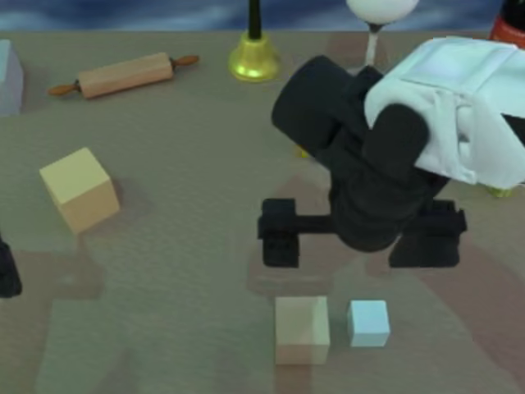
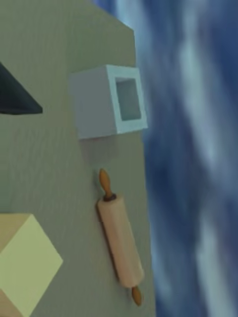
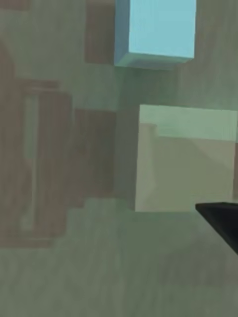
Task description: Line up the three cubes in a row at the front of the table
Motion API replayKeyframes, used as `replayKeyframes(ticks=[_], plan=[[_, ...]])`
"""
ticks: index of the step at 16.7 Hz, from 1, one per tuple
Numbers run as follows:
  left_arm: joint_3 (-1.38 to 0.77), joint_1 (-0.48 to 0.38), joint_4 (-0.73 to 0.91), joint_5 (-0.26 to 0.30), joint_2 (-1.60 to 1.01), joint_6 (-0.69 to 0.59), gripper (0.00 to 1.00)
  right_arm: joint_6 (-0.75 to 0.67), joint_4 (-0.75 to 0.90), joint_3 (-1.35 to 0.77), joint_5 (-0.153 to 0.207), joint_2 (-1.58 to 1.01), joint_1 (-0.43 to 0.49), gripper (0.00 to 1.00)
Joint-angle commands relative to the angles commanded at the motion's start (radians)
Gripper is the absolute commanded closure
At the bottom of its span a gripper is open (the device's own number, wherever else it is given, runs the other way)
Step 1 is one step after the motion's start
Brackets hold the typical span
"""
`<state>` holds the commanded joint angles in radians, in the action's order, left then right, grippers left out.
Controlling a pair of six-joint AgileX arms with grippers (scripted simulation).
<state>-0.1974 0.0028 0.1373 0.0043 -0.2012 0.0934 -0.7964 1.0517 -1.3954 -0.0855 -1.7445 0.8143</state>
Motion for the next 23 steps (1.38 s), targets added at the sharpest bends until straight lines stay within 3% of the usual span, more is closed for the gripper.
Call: replayKeyframes(ticks=[6, 10, 13, 17, 23], plan=[[-0.448, -0.027, 0.306, -0.003, -0.531, 0.207, 0.0, 0.244, -0.255, 0.392, -0.08, 0.553, -0.226, 0.0], [-0.785, -0.051, 0.55, -0.007, -0.983, 0.369, 0.0, 0.432, -0.468, 0.72, -0.094, 0.976, -0.41, 0.0], [-1.015, -0.069, 0.72, -0.009, -1.283, 0.482, 0.0, 0.558, -0.627, 0.946, -0.076, 1.245, -0.537, 0.0], [-1.286, -0.09, 0.912, -0.009, -1.604, 0.611, 0.0, 0.689, -0.827, 1.185, -0.018, 1.504, -0.675, 0.0], [-1.554, -0.109, 1.074, -0.003, -1.893, 0.727, 0.0, 0.788, -1.03, 1.378, 0.074, 1.727, -0.793, 0.0]])
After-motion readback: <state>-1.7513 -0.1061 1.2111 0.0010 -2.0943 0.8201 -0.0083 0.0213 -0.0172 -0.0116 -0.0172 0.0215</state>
